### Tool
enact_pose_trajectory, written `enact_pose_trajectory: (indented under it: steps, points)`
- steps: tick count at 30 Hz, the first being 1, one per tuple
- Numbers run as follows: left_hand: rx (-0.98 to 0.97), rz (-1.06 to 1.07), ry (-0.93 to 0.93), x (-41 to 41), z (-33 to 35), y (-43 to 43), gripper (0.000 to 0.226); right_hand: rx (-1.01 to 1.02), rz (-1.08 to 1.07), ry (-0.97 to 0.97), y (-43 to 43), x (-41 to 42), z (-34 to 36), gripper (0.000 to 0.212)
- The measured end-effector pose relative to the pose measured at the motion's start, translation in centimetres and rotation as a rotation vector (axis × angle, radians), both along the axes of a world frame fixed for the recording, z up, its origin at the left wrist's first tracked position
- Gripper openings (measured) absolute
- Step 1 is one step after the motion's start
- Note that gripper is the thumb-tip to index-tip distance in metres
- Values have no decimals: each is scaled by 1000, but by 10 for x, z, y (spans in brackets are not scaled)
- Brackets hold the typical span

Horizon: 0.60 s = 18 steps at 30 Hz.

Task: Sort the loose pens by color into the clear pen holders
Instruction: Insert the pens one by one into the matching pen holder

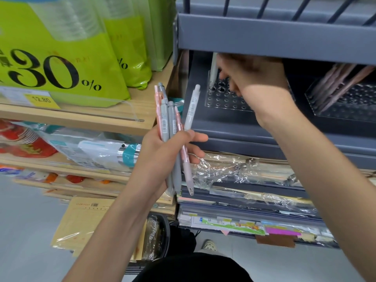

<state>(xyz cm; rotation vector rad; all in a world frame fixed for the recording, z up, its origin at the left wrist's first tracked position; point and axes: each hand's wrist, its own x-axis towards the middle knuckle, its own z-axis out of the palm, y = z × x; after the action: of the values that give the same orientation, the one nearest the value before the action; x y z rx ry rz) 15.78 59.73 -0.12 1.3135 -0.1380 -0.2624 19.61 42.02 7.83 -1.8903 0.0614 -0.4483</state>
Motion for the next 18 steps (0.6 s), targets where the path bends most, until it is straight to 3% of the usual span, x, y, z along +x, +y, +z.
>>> enact_pose_trajectory:
  steps: [3,7,12,16,18]
  points:
    - [1,-15,-10,0,1,-4,20,-104,220,96,-3,-11,-9,26]
    - [-33,-54,-13,-2,3,-14,22,-148,266,173,-5,-17,-18,21]
    - [-127,23,-5,-3,2,-25,14,70,230,141,-13,-23,-23,14]
    - [-154,87,8,-1,5,-22,16,359,38,-66,-28,-21,-18,10]
    - [-101,93,11,-1,6,-20,10,437,-67,-196,-36,-18,-14,21]
